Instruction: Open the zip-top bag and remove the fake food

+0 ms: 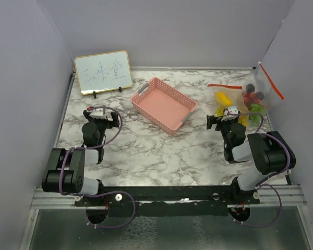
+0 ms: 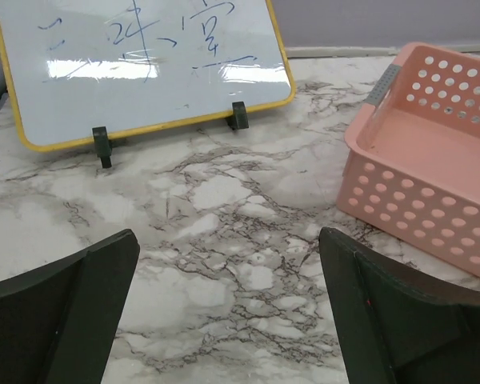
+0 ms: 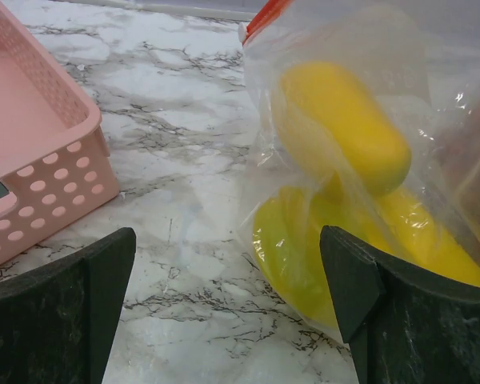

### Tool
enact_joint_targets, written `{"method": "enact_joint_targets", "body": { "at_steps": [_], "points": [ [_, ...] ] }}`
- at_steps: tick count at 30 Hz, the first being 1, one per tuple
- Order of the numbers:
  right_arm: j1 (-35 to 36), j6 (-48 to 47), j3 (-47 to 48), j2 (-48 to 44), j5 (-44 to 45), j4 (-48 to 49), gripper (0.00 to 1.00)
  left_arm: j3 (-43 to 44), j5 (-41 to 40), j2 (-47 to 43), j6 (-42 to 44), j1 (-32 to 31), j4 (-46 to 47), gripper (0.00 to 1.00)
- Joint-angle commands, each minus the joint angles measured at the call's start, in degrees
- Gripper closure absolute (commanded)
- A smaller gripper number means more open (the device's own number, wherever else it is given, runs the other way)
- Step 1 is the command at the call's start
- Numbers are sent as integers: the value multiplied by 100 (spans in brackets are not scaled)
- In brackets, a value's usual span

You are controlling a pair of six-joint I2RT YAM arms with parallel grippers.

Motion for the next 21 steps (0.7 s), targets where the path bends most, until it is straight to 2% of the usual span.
{"method": "enact_joint_targets", "body": {
  "at_steps": [1,6,14,18,21],
  "points": [
    [13,-30,50,43,-4,51,1,-548,18,-128,-203,-2,1177,1],
    [12,-26,53,43,-4,51,1,-306,358,-144,-184,-2,792,1],
    [13,-35,59,43,-12,42,1,-252,343,-73,-255,-2,796,1],
    [13,-139,46,41,-301,59,1,-163,1001,-38,-378,-1,758,1],
    [13,-229,-63,-12,-556,237,1,-419,1708,43,-533,5,1645,1]
  ]
}}
